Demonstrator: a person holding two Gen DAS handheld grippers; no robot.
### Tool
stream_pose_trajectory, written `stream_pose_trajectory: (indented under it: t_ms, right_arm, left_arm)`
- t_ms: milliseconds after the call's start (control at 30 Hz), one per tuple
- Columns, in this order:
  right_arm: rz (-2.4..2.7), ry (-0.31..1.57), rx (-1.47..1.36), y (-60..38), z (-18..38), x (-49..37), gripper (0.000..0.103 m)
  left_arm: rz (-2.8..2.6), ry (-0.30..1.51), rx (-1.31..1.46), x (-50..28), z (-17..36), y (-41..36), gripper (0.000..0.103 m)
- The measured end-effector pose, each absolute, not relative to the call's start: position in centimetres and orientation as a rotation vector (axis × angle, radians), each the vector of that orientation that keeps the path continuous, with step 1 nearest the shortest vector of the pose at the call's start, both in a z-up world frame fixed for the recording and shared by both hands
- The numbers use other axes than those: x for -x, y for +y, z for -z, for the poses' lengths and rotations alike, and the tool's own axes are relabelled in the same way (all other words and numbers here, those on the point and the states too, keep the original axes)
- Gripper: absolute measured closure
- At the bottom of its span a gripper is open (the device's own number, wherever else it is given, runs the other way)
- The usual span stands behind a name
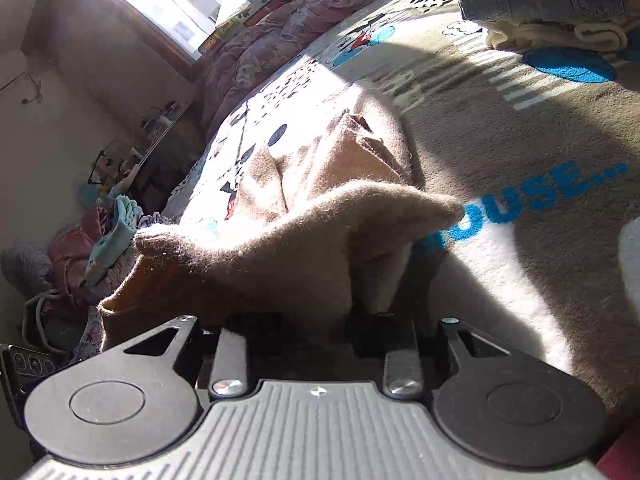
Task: Fold clothes
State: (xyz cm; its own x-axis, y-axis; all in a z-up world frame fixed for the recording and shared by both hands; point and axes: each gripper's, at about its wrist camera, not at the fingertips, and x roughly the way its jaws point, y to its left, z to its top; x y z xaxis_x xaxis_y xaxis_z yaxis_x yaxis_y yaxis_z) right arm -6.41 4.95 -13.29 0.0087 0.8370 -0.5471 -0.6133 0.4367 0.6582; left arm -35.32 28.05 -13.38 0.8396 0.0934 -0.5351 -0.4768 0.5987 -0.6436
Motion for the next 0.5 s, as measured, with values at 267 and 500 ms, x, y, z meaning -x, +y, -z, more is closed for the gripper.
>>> stream_pose_trajectory:
  t_ms: [267, 500]
  right_arm:
    - [-1.144, 1.059, -0.304, -3.2, 11.2, 8.4, 0.043]
    - [-1.134, 0.983, -0.369, -6.6, 8.6, 8.0, 0.041]
  left_arm:
    - [-0.367, 0.457, 0.933, 41.6, 10.4, 25.0, 0.046]
    - [-0.402, 0.376, 0.947, 43.7, 6.0, 24.9, 0.037]
